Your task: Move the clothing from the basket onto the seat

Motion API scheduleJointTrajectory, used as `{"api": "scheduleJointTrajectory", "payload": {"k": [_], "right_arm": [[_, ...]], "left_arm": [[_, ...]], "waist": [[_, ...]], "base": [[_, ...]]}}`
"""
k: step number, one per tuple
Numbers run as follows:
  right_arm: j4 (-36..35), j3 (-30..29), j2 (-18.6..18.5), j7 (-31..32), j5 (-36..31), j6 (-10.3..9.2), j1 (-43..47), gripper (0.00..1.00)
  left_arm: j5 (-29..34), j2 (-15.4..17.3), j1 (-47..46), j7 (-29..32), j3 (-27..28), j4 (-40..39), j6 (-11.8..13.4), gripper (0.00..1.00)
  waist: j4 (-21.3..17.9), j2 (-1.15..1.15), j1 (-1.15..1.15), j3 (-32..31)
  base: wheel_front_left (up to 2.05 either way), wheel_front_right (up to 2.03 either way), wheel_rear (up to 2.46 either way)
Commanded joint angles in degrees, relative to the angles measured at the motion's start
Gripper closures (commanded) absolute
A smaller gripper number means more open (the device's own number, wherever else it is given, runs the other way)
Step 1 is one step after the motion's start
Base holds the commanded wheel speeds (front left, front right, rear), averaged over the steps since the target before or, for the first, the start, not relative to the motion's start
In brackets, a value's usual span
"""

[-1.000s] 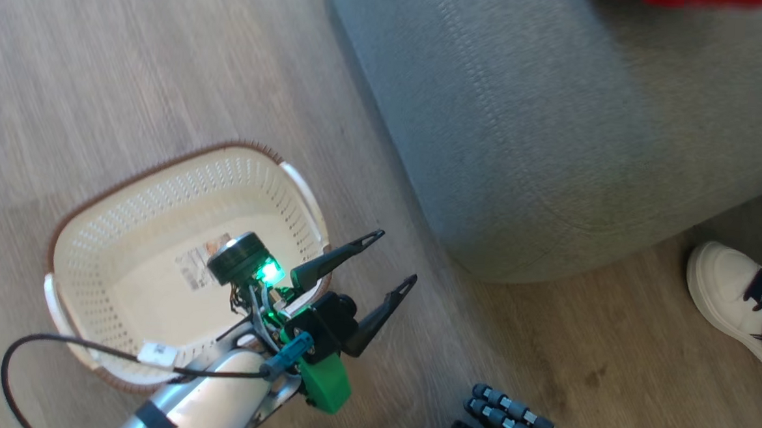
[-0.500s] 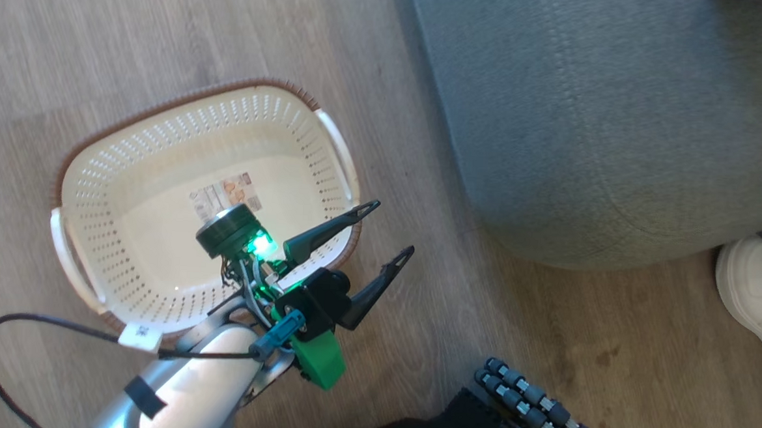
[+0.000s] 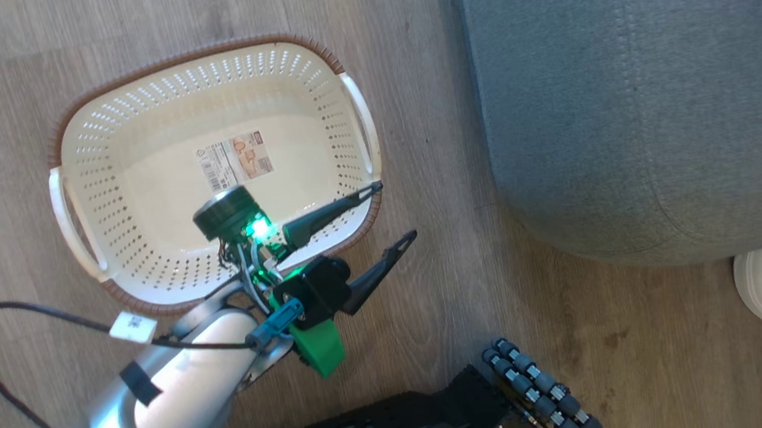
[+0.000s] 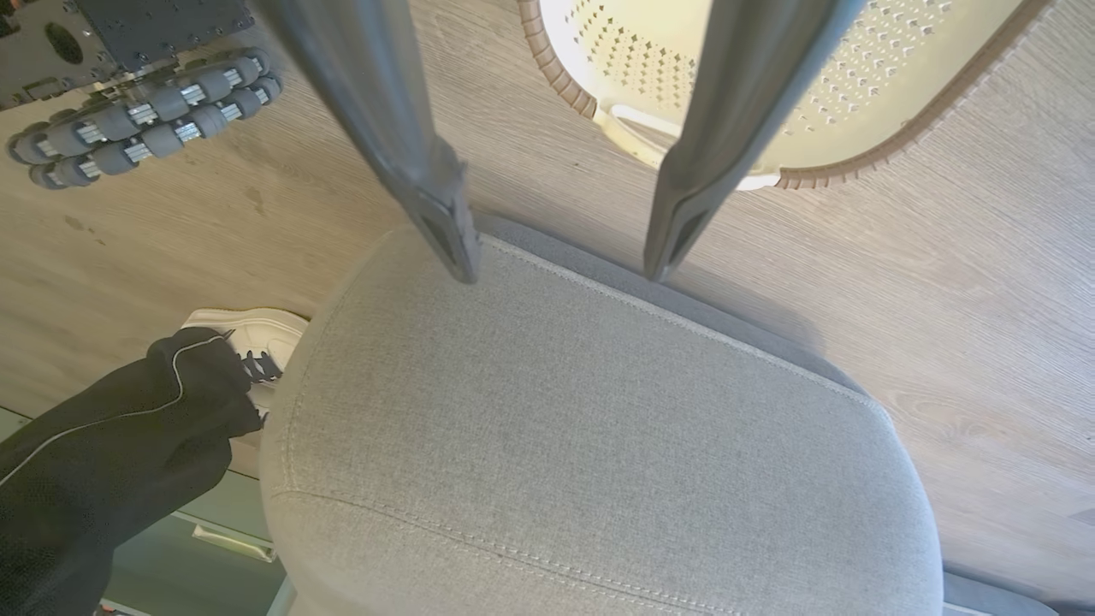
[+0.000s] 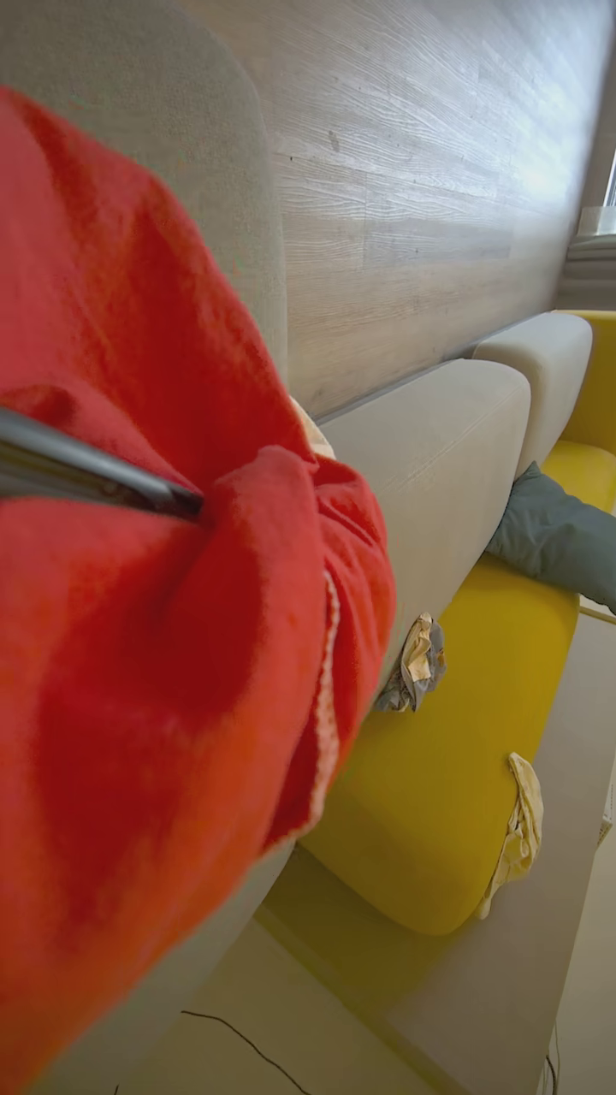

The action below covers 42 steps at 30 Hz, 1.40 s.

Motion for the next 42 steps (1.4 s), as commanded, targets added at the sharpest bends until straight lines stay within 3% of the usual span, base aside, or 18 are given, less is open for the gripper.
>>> {"api": "scheduleJointTrajectory", "payload": {"k": [1, 9, 17, 18, 19, 20, 21, 33, 42], "right_arm": [[-0.3, 0.2, -1.0, -0.3, -0.4, -0.02, -0.6, 1.0], [11.3, 3.7, -0.1, 0.3, -1.8, -0.02, -1.5, 1.0], [16.4, 7.6, -0.7, 0.2, 0.4, -0.02, -3.3, 1.0], [16.8, 7.9, -0.8, 0.1, 0.8, -0.02, -3.4, 0.93], [17.0, 8.1, -0.9, 0.1, 1.0, -0.02, -3.4, 0.63], [17.2, 8.4, -1.0, 0.0, 1.3, -0.02, -3.4, 0.21], [17.4, 8.6, -1.0, 0.0, 1.5, -0.02, -3.3, 0.0], [19.5, 18.0, 2.1, 2.2, 3.1, -0.02, -1.7, 0.0], [18.8, 26.0, 1.5, 3.1, 5.6, -0.02, 0.9, 0.0]], "left_arm": [[-0.1, 0.6, -0.4, -0.3, 0.9, -2.1, 0.5, 0.0], [-0.5, 0.4, -1.1, -0.3, 1.0, -2.1, 0.9, 0.0], [-0.8, -0.1, -1.2, -0.3, 1.0, -2.1, 1.3, 0.0], [-0.8, -0.2, -1.2, -0.3, 0.9, -2.0, 1.3, 0.0], [-0.9, -0.3, -1.2, -0.3, 0.9, -2.0, 1.3, 0.0], [-0.9, -0.4, -1.2, -0.3, 0.8, -1.9, 1.4, 0.0], [-1.0, -0.5, -1.1, -0.3, 0.8, -1.8, 1.4, 0.0], [-1.6, -2.1, -0.2, -0.3, 0.6, -1.3, 1.6, 0.0], [-2.5, -5.5, 1.1, -0.3, 1.3, -0.8, 1.8, 0.0]], "waist": [[0.3, 0.0, -0.01, 0.4], [1.0, 0.0, -0.01, 0.9], [1.2, 0.0, -0.01, 0.4], [1.2, 0.0, -0.01, 0.1], [1.2, 0.0, -0.01, -0.1], [1.1, 0.0, -0.01, -0.4], [1.1, 0.0, -0.01, -0.7], [-0.8, 0.0, -0.01, -7.4], [-0.9, 0.0, -0.01, -14.8]], "base": [[0.0, 0.0, 0.0], [0.0, 0.0, 0.0], [0.0, 0.0, 0.0], [0.0, 0.0, 0.0], [0.0, 0.0, 0.0], [0.0, 0.0, 0.0], [0.0, 0.0, 0.0], [0.0, 0.0, 0.0], [0.0, 0.0, 0.0]]}}
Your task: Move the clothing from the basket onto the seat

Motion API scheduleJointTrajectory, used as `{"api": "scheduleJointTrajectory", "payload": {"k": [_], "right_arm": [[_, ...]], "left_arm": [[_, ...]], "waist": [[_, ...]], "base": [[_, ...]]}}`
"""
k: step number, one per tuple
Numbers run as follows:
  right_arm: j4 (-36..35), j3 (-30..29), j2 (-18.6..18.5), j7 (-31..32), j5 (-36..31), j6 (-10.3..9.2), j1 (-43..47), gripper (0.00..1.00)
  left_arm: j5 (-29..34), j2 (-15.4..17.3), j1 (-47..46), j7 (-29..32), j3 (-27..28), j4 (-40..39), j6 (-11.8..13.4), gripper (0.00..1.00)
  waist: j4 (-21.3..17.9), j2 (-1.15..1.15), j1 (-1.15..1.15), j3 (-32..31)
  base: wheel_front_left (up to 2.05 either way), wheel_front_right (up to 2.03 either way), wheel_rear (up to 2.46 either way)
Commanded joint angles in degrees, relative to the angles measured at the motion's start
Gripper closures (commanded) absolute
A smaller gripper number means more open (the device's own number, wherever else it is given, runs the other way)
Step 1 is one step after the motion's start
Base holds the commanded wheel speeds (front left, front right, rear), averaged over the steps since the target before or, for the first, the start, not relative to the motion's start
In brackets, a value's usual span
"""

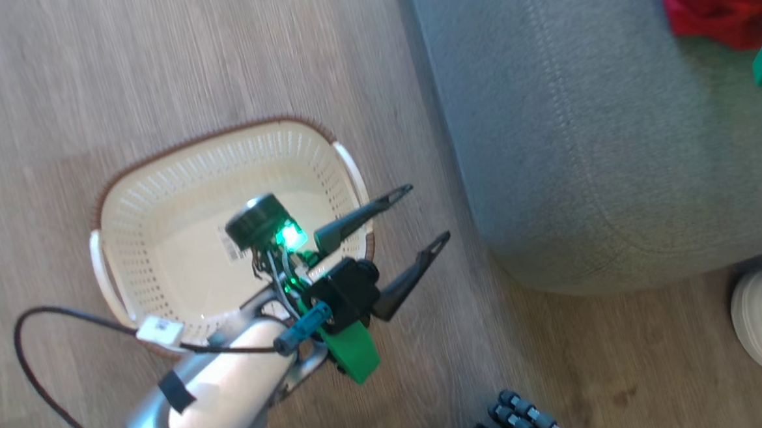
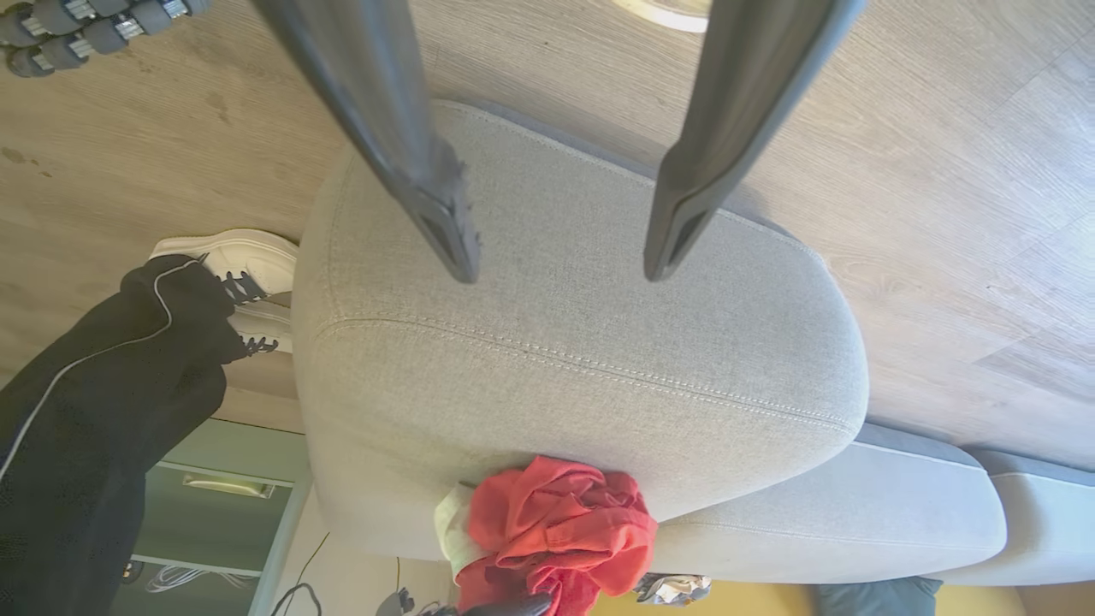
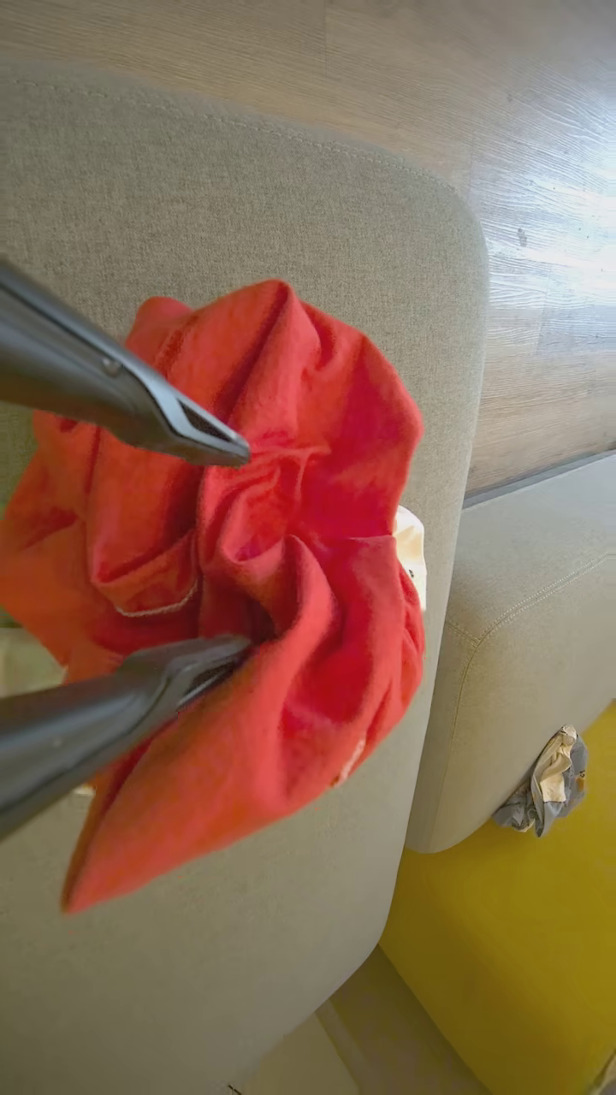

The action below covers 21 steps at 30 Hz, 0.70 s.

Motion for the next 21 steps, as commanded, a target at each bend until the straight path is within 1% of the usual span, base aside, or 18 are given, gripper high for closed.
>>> {"api": "scheduleJointTrajectory", "payload": {"k": [1, 6, 10, 13, 15, 17, 19, 21], "right_arm": [[-1.9, 1.1, -0.9, -0.4, 0.7, -0.02, 1.0, 0.0], [-5.7, 5.6, -0.9, -1.9, 2.9, -0.02, 3.2, 0.0], [-11.5, 8.1, -2.1, -3.2, 5.7, -0.02, 5.9, 0.0], [-17.4, 9.4, -3.1, -3.5, 8.0, -0.02, 8.9, 0.0], [-24.3, 9.6, -3.8, -3.6, 10.2, -0.02, 11.7, 0.0], [-33.1, 9.7, -4.8, -3.6, 12.6, -0.02, 16.0, 0.0], [-40.9, 9.6, -6.0, -3.6, 14.3, -0.02, 21.1, 0.0], [-47.2, 9.0, -6.6, -3.6, 15.4, -0.02, 26.0, 0.0]], "left_arm": [[-0.6, -0.8, 1.1, -0.3, 1.8, -1.5, 0.3, 0.0], [-0.8, -2.2, 3.1, -0.3, 2.9, -1.4, 0.8, 0.0], [-0.9, -3.1, 4.6, -0.3, 4.1, -1.5, 1.3, 0.0], [-1.2, -3.6, 5.9, -0.3, 5.5, -1.6, 1.8, 0.0], [-2.1, -4.2, 6.9, -0.3, 6.7, -1.3, 1.9, 0.0], [-2.5, -4.6, 7.5, -0.3, 8.3, -1.3, 2.2, 0.0], [-2.3, -4.9, 8.1, -0.3, 9.8, -1.6, 2.8, 0.0], [-2.1, -5.2, 8.9, -0.3, 11.5, -1.9, 3.7, 0.0]], "waist": [[0.2, 0.0, 0.0, -2.8], [1.0, 0.0, 0.0, -6.8], [2.3, 0.0, 0.0, -9.9], [3.6, 0.0, 0.0, -12.3], [4.8, 0.0, 0.0, -13.7], [6.1, 0.0, 0.0, -15.1], [7.4, 0.0, 0.0, -16.2], [8.5, 0.0, 0.0, -17.3]], "base": [[0.0, 0.0, 0.0], [0.0, 0.0, 0.0], [0.0, 0.0, 0.0], [0.0, 0.0, 0.0], [0.0, 0.0, 0.0], [0.0, 0.0, 0.0], [0.0, 0.0, 0.0], [0.0, 0.0, 0.0]]}}
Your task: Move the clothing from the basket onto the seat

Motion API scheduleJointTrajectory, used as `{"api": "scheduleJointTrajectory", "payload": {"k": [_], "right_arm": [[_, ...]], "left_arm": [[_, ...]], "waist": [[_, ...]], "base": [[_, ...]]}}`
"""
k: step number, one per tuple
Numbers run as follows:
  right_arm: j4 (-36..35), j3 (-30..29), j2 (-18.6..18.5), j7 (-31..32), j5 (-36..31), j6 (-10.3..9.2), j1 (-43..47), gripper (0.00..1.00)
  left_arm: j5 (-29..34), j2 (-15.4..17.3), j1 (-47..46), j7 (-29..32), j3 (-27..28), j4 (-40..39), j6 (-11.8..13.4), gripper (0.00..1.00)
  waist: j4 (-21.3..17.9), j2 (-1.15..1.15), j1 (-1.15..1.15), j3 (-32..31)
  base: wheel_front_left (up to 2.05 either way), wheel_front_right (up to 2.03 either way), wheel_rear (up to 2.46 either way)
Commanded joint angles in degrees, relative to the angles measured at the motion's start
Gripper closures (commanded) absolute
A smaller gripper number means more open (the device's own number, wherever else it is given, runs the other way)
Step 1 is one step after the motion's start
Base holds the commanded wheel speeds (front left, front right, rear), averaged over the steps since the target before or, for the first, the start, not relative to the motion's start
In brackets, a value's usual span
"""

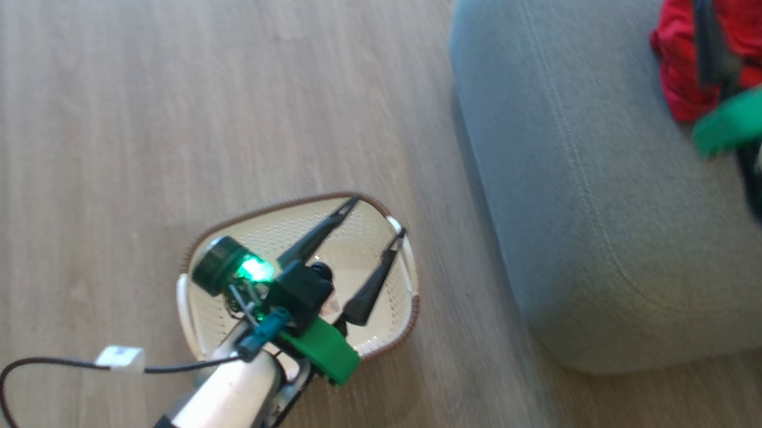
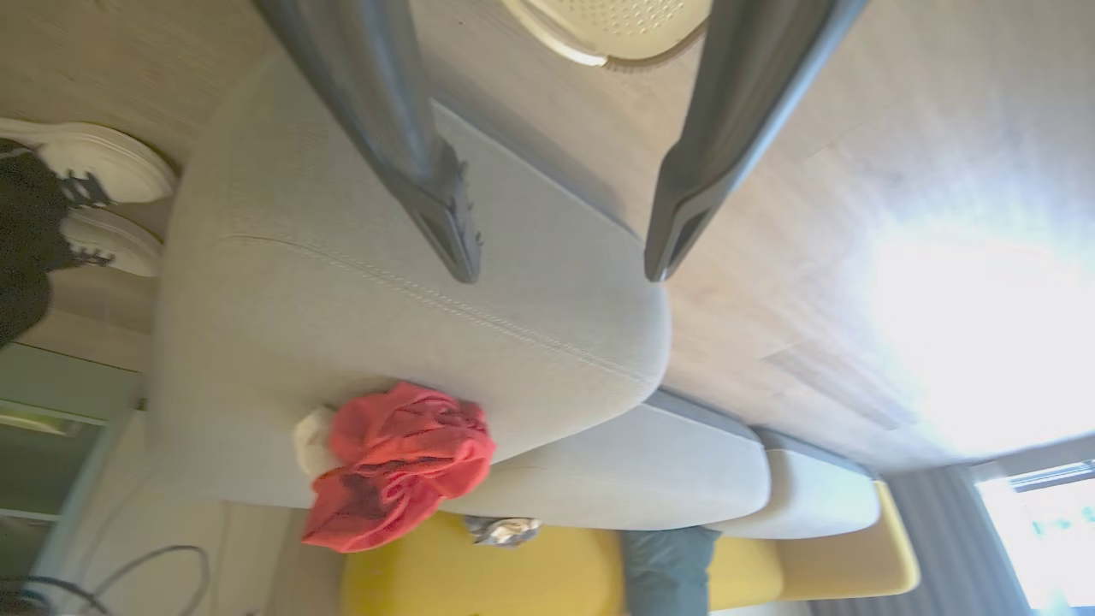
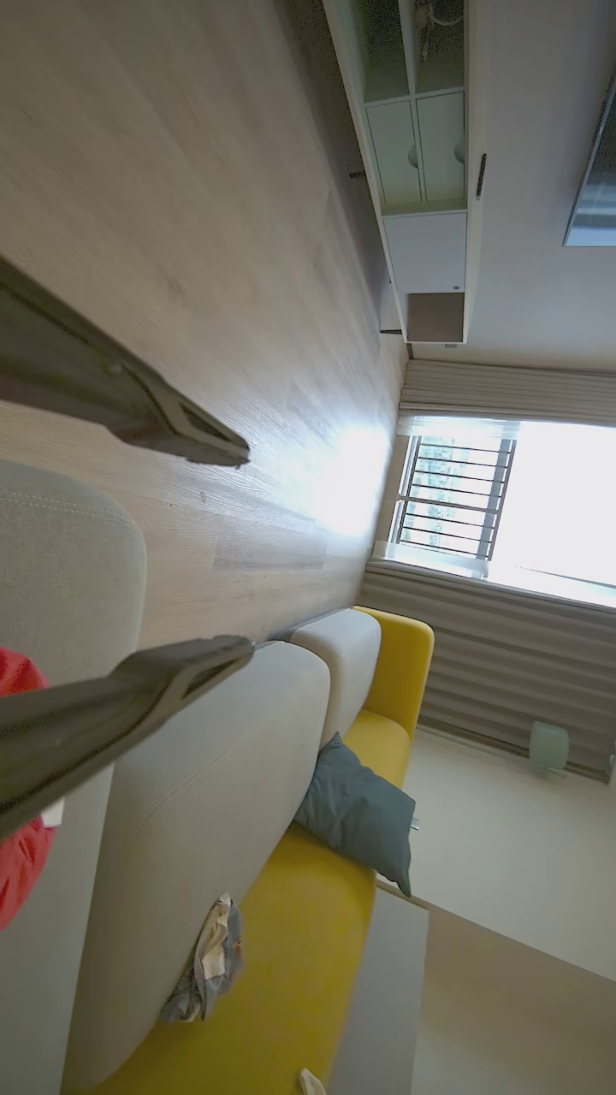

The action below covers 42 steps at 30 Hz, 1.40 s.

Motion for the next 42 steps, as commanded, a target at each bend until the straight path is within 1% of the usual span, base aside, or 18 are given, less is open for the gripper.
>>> {"api": "scheduleJointTrajectory", "payload": {"k": [1, 3, 4, 7, 11, 14, 17, 19, 24, 27, 30, 35, 37, 39, 42], "right_arm": [[-4.3, -0.3, -1.4, -0.4, 0.8, -0.02, 3.6, 0.0], [-8.8, -0.2, -1.1, -0.4, 2.3, -0.02, 8.0, 0.0], [-8.8, -0.2, -1.1, -0.4, 2.3, -0.02, 8.0, 0.0], [-13.3, -1.3, -0.3, -0.4, 2.0, -0.02, 13.1, 0.0], [-17.8, -4.1, 3.5, -0.4, 0.4, -0.02, 18.9, 0.0], [-20.5, -6.6, 7.2, -0.4, -1.5, -0.02, 24.0, 0.0], [-21.3, -9.2, 10.8, -0.4, -2.8, -0.02, 29.0, 0.0], [-21.2, -10.0, 12.4, -0.4, -4.1, -0.02, 31.6, 0.0], [-20.8, -12.9, 16.5, -0.4, -7.0, -0.02, 37.1, 0.0], [-20.4, -13.3, 17.3, -0.4, -8.7, -0.02, 38.6, 0.0], [-20.0, -14.2, 18.2, -0.4, -9.5, -0.02, 39.7, 0.0], [-19.3, -14.5, 19.2, -0.4, -10.4, -0.02, 41.0, 0.0], [-19.0, -14.5, 19.4, -0.4, -10.7, -0.02, 41.2, 0.0], [-18.8, -14.3, 19.5, -0.4, -11.1, -0.02, 41.3, 0.0], [-18.6, -14.2, 19.6, -0.4, -11.4, -0.02, 41.4, 0.0]], "left_arm": [[0.5, -0.5, 0.0, -0.3, 2.9, -2.2, 0.8, 0.0], [0.6, -0.7, 0.9, -0.3, 4.7, -2.0, 1.9, 0.0], [0.6, -0.7, 0.9, -0.3, 4.7, -2.0, 1.9, 0.0], [0.4, -1.0, 2.0, -0.3, 8.1, -2.2, 3.9, 0.0], [0.5, -1.4, 3.2, -0.3, 12.5, -2.7, 6.5, 0.0], [0.5, -1.6, 4.2, -0.3, 15.0, -3.0, 7.8, 0.0], [0.1, -1.9, 5.4, -0.3, 17.4, -3.9, 9.1, 0.0], [0.1, -2.0, 6.3, -0.3, 18.6, -4.2, 9.7, 0.0], [0.0, -2.3, 9.0, -0.3, 20.0, -4.1, 10.4, 0.0], [-0.6, -2.3, 10.5, -0.3, 19.9, -3.7, 10.4, 0.0], [-2.0, -2.4, 11.6, -0.3, 19.7, -2.9, 11.6, 0.0], [-1.8, -2.4, 12.5, -0.3, 18.7, -2.3, 12.5, 0.0], [-1.7, -2.4, 12.7, -0.3, 18.3, -1.9, 12.4, 0.0], [-2.1, -2.4, 13.1, -0.3, 17.8, -0.1, 11.3, 0.0], [-2.2, -2.4, 12.9, -0.3, 18.0, 1.0, 10.9, 0.0]], "waist": [[2.6, 0.0, 0.01, -2.4], [3.9, 0.0, 0.01, -3.4], [3.9, 0.0, 0.01, -3.4], [5.6, 0.0, 0.01, -4.5], [7.9, 0.0, 0.01, -5.9], [9.9, 0.0, 0.01, -7.2], [11.6, 0.0, 0.01, -8.5], [12.6, 0.0, 0.01, -9.2], [15.0, 0.0, 0.01, -10.9], [15.8, 0.0, 0.01, -11.3], [16.3, 0.0, 0.01, -11.6], [16.8, 0.0, 0.01, -11.8], [16.8, 0.0, 0.01, -11.9], [16.9, 0.0, 0.01, -12.0], [16.8, 0.0, 0.01, -12.0]], "base": [[0.0, 0.0, 0.0], [0.0, 0.0, 0.0], [0.0, 0.0, 0.0], [0.0, 0.0, 0.0], [0.0, 0.0, 0.0], [0.0, 0.0, 0.0], [0.0, 0.0, 0.0], [0.0, 0.0, 0.0], [0.0, 0.0, 0.0], [0.0, 0.0, 0.0], [0.0, 0.0, 0.0], [0.0, 0.0, 0.0], [0.0, 0.0, 0.0], [0.0, 0.0, 0.0], [0.0, 0.0, 0.0]]}}
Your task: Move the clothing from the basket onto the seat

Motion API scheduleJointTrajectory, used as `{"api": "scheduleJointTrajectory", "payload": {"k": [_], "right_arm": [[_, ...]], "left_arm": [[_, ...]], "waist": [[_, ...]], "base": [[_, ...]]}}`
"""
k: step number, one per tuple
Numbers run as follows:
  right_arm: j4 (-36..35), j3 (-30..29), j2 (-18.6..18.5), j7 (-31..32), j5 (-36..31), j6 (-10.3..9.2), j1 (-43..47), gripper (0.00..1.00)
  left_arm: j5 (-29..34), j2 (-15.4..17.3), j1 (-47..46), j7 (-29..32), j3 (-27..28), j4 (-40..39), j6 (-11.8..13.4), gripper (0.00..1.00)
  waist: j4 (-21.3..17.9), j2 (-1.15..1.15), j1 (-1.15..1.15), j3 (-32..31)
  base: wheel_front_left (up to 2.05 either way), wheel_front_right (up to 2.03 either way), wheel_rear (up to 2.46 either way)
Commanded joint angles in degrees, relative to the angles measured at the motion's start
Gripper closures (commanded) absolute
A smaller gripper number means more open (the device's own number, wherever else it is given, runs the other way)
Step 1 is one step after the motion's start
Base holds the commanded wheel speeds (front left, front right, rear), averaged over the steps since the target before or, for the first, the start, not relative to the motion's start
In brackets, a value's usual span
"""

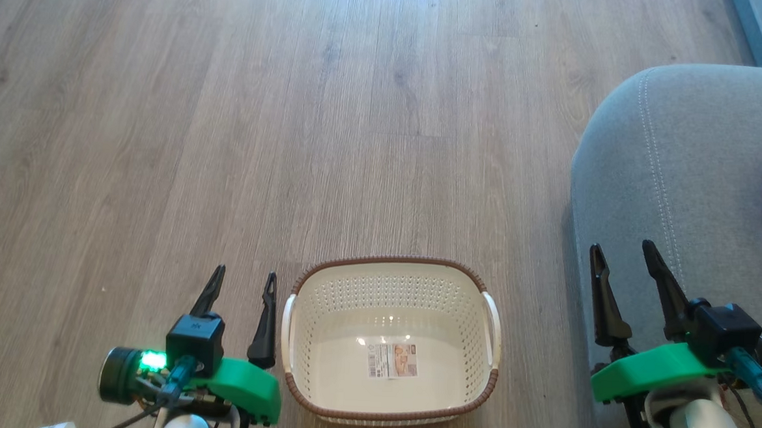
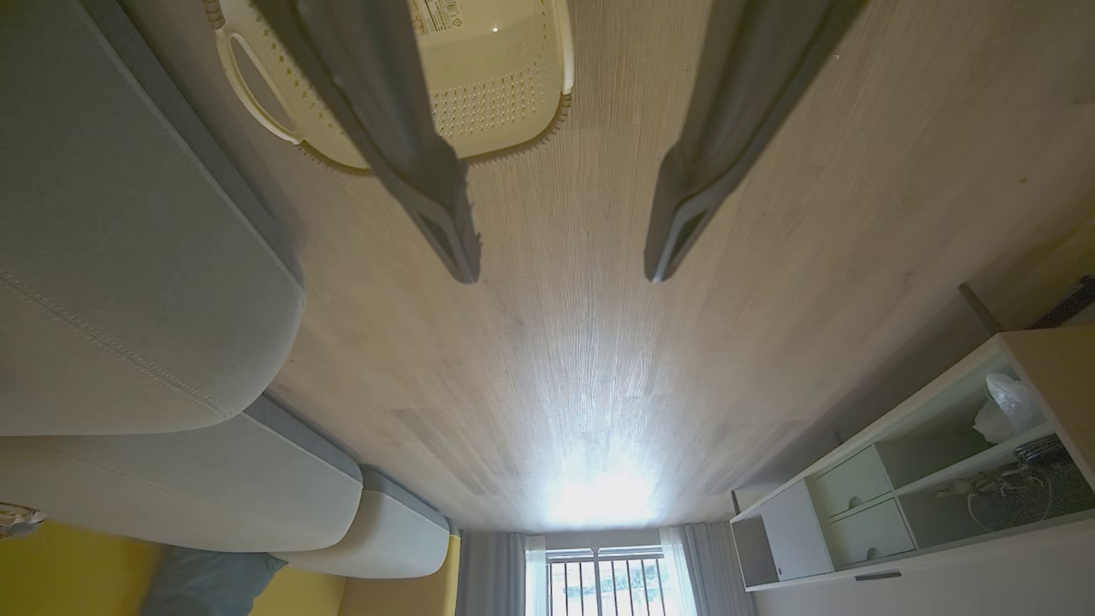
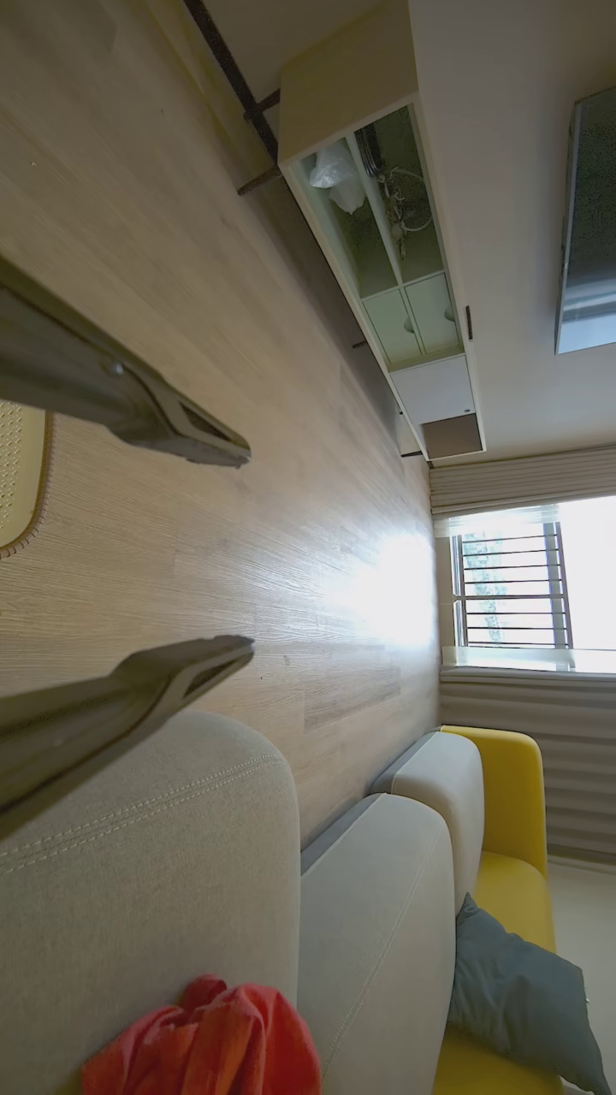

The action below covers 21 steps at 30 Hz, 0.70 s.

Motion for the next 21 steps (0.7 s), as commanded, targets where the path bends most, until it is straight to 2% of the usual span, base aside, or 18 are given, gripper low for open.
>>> {"api": "scheduleJointTrajectory", "payload": {"k": [1, 13, 17, 21], "right_arm": [[-1.6, 1.3, 0.1, -0.4, -0.4, -0.02, -1.0, 0.0], [-1.7, 0.9, 0.4, -0.4, -0.6, -0.02, -1.6, 0.0], [-1.7, 1.0, 0.4, -0.4, -0.7, -0.02, -1.7, 0.0], [-1.7, 0.8, 0.5, -0.4, -0.8, -0.02, -1.8, 0.0]], "left_arm": [[0.1, -0.1, -1.5, -0.3, 2.0, -1.7, 0.0, 0.0], [1.4, -0.1, -1.6, -0.3, 2.5, -3.4, -0.2, 0.0], [-1.5, -0.1, -1.3, -0.3, 2.9, -3.3, -2.7, 0.0], [-1.5, -0.1, -1.5, -0.3, 3.5, -3.4, -3.5, 0.0]], "waist": [[0.0, 0.0, 0.01, 0.1], [-0.4, 0.0, 0.01, 0.7], [-0.6, 0.0, 0.01, 0.9], [-0.6, 0.0, 0.01, 1.1]], "base": [[0.0, 0.0, 0.0], [0.0, 0.0, 0.0], [0.0, 0.0, 0.0], [0.0, 0.0, 0.0]]}}
